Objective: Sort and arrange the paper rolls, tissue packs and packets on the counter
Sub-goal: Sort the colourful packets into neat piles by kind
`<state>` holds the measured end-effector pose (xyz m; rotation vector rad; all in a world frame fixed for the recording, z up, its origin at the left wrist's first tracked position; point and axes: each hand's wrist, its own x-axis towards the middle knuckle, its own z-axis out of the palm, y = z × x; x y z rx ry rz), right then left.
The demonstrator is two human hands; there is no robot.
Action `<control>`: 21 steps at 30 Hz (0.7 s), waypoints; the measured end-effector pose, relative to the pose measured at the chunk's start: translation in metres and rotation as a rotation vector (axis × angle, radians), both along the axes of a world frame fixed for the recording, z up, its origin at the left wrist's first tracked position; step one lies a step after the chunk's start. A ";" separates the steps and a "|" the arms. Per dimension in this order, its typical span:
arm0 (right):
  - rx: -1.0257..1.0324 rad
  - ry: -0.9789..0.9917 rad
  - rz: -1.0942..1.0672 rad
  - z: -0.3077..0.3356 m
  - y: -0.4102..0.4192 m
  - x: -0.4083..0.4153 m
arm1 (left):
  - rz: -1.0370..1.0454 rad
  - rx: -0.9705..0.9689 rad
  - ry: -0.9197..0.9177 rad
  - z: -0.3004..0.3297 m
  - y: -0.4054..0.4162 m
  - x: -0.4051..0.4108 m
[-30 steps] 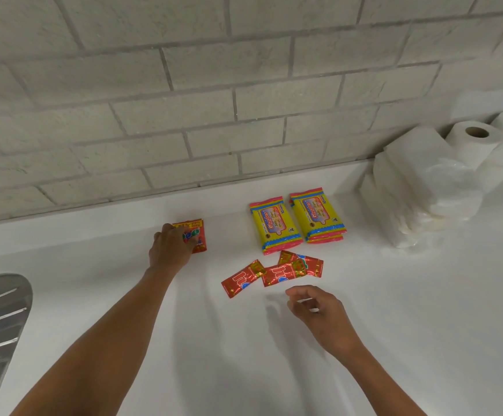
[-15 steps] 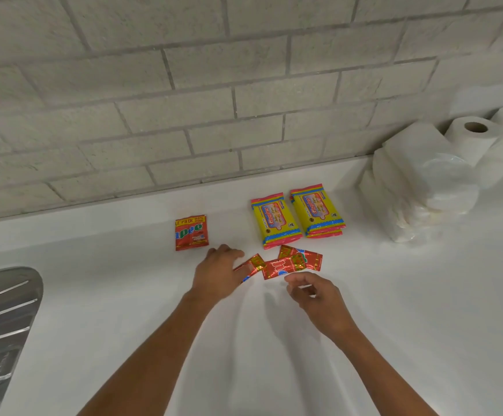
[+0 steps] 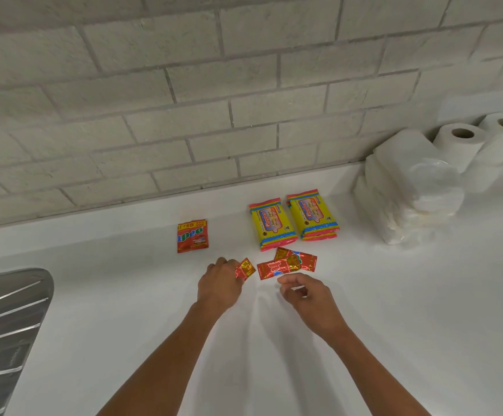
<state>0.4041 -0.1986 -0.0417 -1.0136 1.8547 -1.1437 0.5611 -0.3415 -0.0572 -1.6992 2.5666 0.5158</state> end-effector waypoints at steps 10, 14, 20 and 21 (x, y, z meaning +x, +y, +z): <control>0.024 -0.091 0.033 0.003 -0.009 0.006 | 0.155 0.122 0.286 0.018 0.016 0.012; 0.073 -0.248 0.056 0.008 -0.023 0.015 | 0.173 0.215 0.516 0.031 0.027 0.014; 0.030 -0.448 0.061 0.023 -0.041 0.029 | 0.199 0.300 0.705 0.041 0.042 0.019; 0.024 -0.448 0.065 0.026 -0.042 0.030 | 0.207 0.311 0.734 0.042 0.043 0.021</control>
